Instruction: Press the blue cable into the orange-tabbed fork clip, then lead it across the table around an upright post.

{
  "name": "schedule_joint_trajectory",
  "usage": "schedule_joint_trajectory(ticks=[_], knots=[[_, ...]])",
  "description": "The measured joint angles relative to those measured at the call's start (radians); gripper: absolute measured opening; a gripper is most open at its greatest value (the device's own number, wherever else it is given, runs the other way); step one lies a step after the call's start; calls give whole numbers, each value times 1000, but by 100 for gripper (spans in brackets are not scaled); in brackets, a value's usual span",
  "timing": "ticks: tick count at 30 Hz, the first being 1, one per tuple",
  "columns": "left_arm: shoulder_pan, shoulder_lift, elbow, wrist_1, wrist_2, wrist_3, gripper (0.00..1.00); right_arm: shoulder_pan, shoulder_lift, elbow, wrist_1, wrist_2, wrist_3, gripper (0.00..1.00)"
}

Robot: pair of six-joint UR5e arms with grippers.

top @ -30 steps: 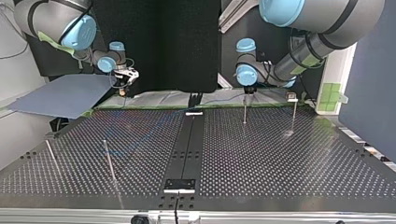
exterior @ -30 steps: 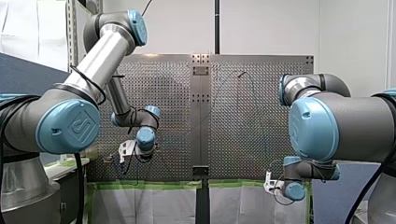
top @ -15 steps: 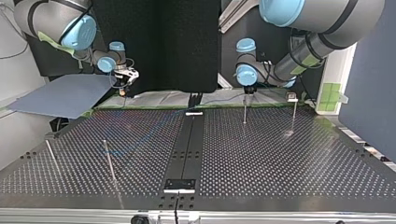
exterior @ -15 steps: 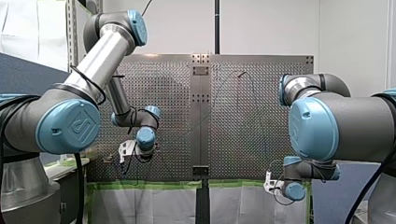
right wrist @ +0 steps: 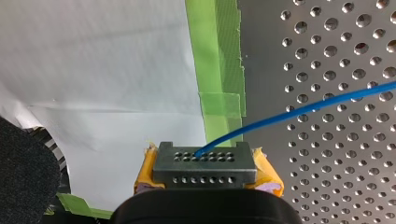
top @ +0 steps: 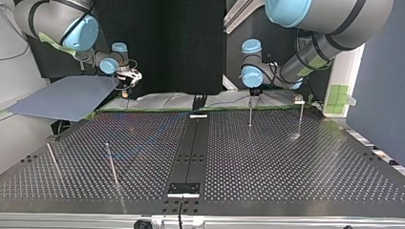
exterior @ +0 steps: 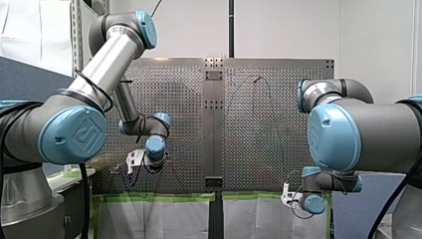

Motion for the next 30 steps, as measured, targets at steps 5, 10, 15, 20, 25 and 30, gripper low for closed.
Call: schedule_joint_trajectory(ticks=[5, 10, 15, 20, 25, 30], knots=[[1, 0, 0, 1, 0, -2, 0, 0, 0, 0, 0, 0, 0, 0], [6, -1, 0, 4, 1, -9, 0, 0, 0, 0, 0, 0, 0, 0], [-8, 0, 0, -5, -1, 9, 0, 0, 0, 0, 0, 0, 0, 0], [-9, 0, -2, -6, -1, 10, 0, 0, 0, 0, 0, 0, 0, 0], [-10, 0, -2, -6, -1, 10, 0, 0, 0, 0, 0, 0, 0, 0], [-10, 0, -2, -6, -1, 10, 0, 0, 0, 0, 0, 0, 0, 0]])
